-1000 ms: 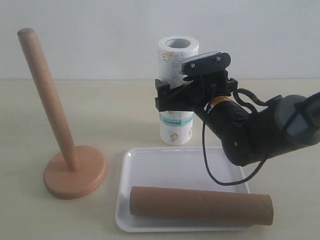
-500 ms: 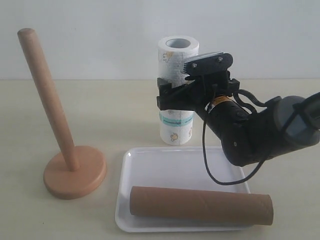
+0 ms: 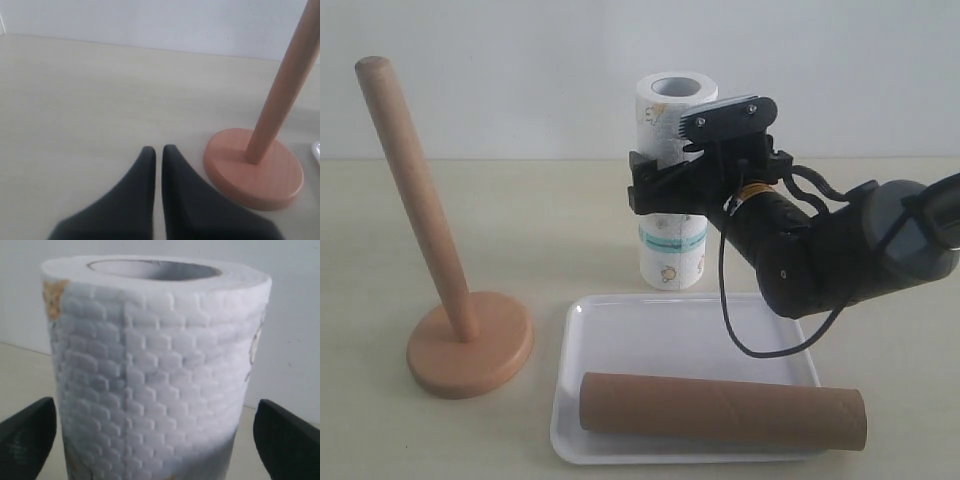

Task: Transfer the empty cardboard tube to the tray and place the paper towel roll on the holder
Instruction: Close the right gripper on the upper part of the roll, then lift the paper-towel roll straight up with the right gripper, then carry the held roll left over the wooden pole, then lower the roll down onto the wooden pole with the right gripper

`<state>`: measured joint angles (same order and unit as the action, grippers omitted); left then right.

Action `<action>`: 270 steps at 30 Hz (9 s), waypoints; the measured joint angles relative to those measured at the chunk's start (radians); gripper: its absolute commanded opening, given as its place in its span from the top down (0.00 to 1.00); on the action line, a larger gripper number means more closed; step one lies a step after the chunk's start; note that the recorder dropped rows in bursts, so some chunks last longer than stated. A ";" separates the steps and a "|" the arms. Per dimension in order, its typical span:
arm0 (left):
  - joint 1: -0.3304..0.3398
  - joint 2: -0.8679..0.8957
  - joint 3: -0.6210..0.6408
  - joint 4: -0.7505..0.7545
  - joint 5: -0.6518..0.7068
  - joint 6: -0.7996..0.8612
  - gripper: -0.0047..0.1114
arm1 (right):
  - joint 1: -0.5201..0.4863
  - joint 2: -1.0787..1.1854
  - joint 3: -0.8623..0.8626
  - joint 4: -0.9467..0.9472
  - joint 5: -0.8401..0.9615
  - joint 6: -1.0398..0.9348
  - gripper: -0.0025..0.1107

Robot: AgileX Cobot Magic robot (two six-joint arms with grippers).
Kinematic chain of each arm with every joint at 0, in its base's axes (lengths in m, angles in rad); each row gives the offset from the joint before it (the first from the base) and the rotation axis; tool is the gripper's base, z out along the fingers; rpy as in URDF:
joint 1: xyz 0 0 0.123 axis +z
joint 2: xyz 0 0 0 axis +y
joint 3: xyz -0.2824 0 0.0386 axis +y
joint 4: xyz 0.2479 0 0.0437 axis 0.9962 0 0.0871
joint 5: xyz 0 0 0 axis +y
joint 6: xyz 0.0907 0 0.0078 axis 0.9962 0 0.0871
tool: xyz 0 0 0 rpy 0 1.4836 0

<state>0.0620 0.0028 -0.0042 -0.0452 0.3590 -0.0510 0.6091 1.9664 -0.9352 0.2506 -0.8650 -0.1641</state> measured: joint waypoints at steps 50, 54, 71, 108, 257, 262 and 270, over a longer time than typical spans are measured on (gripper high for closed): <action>0.000 0.000 0.000 0.000 0.000 0.000 0.92 | 0.029 -0.373 -0.001 -0.157 0.180 0.077 0.98; 0.000 0.000 0.000 0.000 0.000 0.000 0.92 | 0.029 -0.432 -0.001 -0.228 0.190 0.164 0.98; 0.000 0.000 0.000 0.000 0.000 0.000 0.92 | 0.029 -0.546 -0.030 -0.442 0.144 0.418 0.98; 0.000 0.000 0.000 0.000 0.000 0.000 0.92 | 0.133 -0.522 -0.287 -0.606 0.218 0.604 0.98; 0.000 0.000 0.000 0.000 0.000 0.000 0.92 | 0.308 -0.005 -0.337 -0.504 0.411 0.348 0.26; 0.000 0.000 0.000 0.000 0.000 0.000 0.92 | 0.308 -0.052 -0.337 -0.500 0.450 0.351 0.26; 0.000 0.000 0.000 0.000 0.000 0.000 0.92 | 0.308 -0.090 -0.337 -0.500 0.485 0.347 0.26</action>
<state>0.0620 0.0028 -0.0042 -0.0452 0.3590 -0.0510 0.9173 1.8765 -1.2722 -0.2492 -0.3796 0.1828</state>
